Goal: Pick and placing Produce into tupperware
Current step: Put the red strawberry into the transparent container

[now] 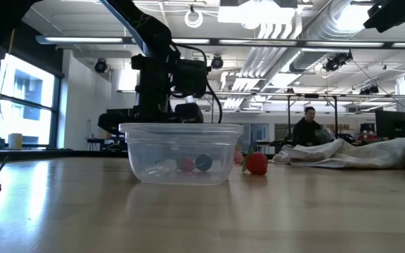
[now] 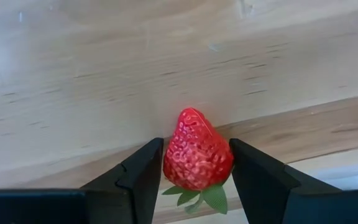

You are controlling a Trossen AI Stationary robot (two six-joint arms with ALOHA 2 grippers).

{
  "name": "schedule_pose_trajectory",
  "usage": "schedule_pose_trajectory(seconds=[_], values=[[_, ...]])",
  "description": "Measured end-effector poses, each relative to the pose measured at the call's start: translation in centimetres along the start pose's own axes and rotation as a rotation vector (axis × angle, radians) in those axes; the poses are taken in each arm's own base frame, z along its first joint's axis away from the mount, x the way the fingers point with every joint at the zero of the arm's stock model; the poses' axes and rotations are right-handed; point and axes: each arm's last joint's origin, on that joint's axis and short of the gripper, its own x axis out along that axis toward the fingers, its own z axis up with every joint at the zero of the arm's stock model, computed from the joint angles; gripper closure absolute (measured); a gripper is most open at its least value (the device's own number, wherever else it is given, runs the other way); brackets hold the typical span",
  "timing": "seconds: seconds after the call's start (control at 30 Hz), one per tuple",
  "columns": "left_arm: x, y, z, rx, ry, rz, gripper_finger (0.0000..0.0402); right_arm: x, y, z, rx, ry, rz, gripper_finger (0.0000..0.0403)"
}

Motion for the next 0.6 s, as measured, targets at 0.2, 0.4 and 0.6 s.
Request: schedule_pose_trajectory(seconds=[0.2, 0.4, 0.6], values=[[0.01, 0.02, 0.01, 0.033, -0.004, 0.003, 0.0225, 0.00, 0.00, 0.00, 0.000, 0.000, 0.000, 0.0402], [0.03, 0.03, 0.01, 0.064, -0.013, 0.009, 0.0225, 0.00, 0.00, 0.00, 0.000, 0.000, 0.000, 0.0402], [0.05, 0.05, 0.03, 0.129, -0.017, 0.013, 0.0225, 0.00, 0.00, 0.00, 0.000, 0.000, 0.000, 0.0402]])
